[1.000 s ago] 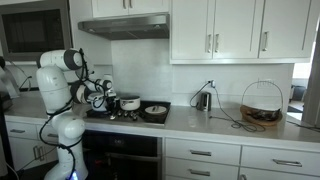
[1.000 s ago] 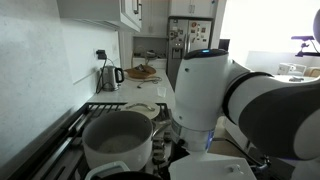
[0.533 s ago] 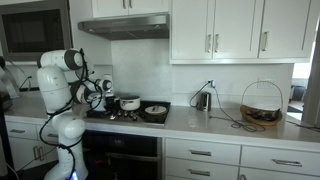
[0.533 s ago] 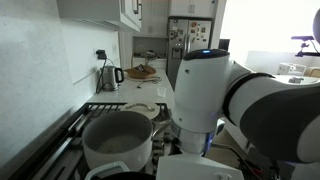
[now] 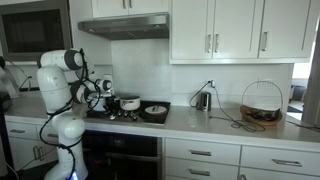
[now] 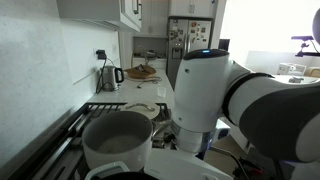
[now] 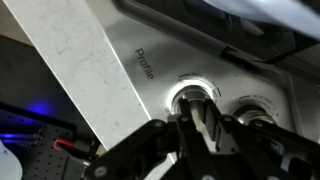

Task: Turn off the first knob from the left on the stove

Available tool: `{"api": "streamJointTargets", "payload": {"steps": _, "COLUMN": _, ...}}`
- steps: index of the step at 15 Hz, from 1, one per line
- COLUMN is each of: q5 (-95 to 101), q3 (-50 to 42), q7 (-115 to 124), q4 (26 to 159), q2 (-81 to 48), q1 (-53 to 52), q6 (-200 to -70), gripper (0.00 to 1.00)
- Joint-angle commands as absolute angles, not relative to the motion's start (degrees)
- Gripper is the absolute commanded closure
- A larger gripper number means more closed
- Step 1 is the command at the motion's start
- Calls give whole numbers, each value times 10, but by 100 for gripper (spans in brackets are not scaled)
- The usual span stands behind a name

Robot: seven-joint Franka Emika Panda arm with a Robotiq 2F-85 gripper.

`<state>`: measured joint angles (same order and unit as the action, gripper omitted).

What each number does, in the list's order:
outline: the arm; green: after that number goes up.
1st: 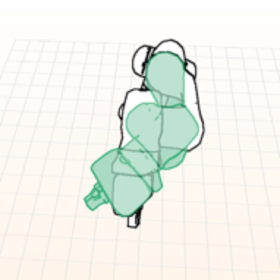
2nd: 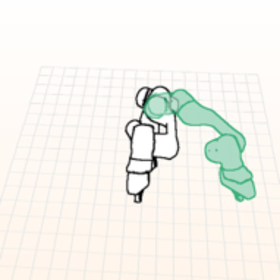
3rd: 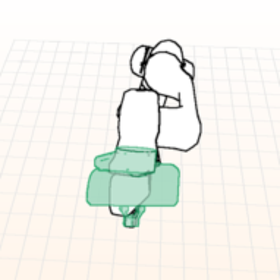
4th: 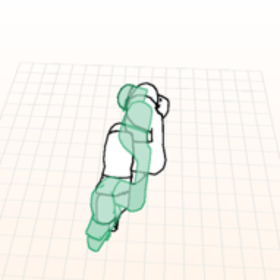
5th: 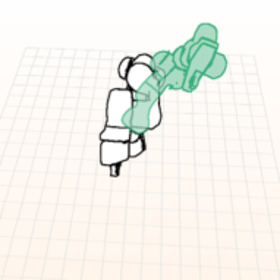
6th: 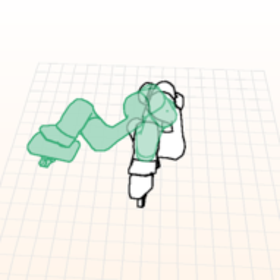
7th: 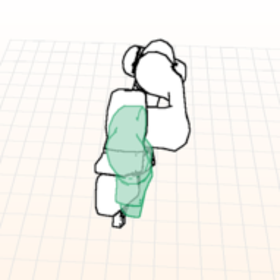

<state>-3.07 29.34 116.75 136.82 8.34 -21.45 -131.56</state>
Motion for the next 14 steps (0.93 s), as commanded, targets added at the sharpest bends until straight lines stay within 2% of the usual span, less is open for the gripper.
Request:
{"api": "streamJointTargets", "payload": {"steps": 1, "q5": -46, "q3": 305, "q7": 1213, "q4": 1357, "q2": 70, "q1": -236, "q6": -1331, "gripper": 95}}
{"api": "streamJointTargets", "payload": {"steps": 2, "q5": -29, "q3": 287, "q7": 1184, "q4": 1368, "q2": 83, "q1": -221, "q6": -1315, "gripper": 81}}
{"api": "streamJointTargets", "payload": {"steps": 14, "q5": -29, "q3": 287, "q7": 1184, "q4": 1368, "q2": 83, "q1": -221, "q6": -1315, "gripper": 81}}
